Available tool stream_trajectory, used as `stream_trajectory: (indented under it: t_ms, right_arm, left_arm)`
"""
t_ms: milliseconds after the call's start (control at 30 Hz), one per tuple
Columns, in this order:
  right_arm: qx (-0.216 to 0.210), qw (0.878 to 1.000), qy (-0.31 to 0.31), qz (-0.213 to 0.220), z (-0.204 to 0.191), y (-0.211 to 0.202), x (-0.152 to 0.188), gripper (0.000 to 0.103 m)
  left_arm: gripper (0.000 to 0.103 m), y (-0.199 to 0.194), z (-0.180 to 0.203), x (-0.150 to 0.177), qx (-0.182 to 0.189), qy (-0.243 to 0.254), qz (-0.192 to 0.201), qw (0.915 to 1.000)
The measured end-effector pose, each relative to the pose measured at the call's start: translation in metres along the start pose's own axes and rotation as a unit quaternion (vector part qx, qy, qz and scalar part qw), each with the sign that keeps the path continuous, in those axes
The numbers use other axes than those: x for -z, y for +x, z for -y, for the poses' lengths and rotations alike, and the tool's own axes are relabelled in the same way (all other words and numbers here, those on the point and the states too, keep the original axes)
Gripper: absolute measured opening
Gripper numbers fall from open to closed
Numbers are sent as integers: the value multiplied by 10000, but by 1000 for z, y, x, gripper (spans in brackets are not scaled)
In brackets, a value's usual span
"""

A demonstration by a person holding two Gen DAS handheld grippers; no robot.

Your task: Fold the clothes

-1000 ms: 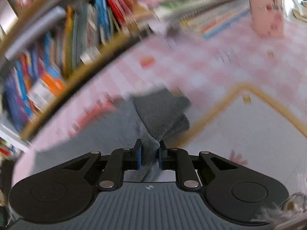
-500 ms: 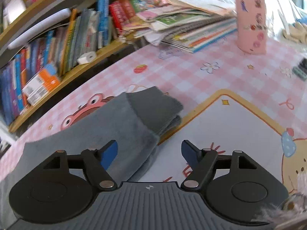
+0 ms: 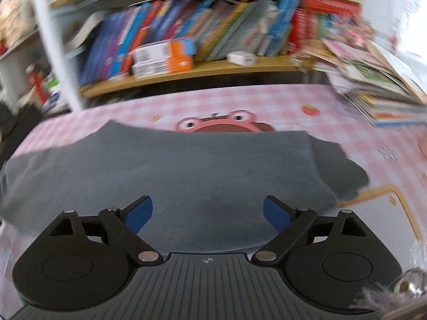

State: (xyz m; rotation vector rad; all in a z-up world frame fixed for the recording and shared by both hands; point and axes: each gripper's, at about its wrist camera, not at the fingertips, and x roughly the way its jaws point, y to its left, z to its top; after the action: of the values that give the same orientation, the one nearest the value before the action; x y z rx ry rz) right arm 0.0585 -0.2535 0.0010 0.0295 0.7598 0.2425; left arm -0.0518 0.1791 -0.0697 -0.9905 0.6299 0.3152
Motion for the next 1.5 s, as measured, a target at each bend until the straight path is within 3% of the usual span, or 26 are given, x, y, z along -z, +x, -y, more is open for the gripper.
stream_trajectory:
  t_ms: [333,667,900,1033,1100,1200,1333,1500]
  right_arm:
    - [-539,9938,-943,-242,-41,22,-5,92]
    - [-1269,9701,-2051,-283,-112,65,-28,94]
    - [-1496,9563,-2504,-209,-160,84,-29,94]
    - [-1418,9494,-2748,-544,-172,93,-11,91]
    - [-1424,9521,-2654,-521,-171,92,-5,91]
    - [-1446,9521,-2639,-541,-170,92,-4,91]
    - [-1494,9513,-2643,-542,-171,91,-1,91]
    - [-1618,9547,-2429,-574,-165,92,-2,91]
  left_arm:
    - [59,8,-3,-3,-28,-79,-20,10000]
    - [59,16,-5,-13,14,-262,99,9996]
    - [57,23,-6,-17,75,-522,295,9982]
    - [56,26,-5,-17,103,-625,387,9972]
    - [50,28,-5,-17,99,-695,416,9967]
    - [30,30,-8,-17,-25,-854,466,9953]
    - [16,34,-10,-18,-8,-883,466,9950]
    - [11,25,2,-18,265,-549,609,9963]
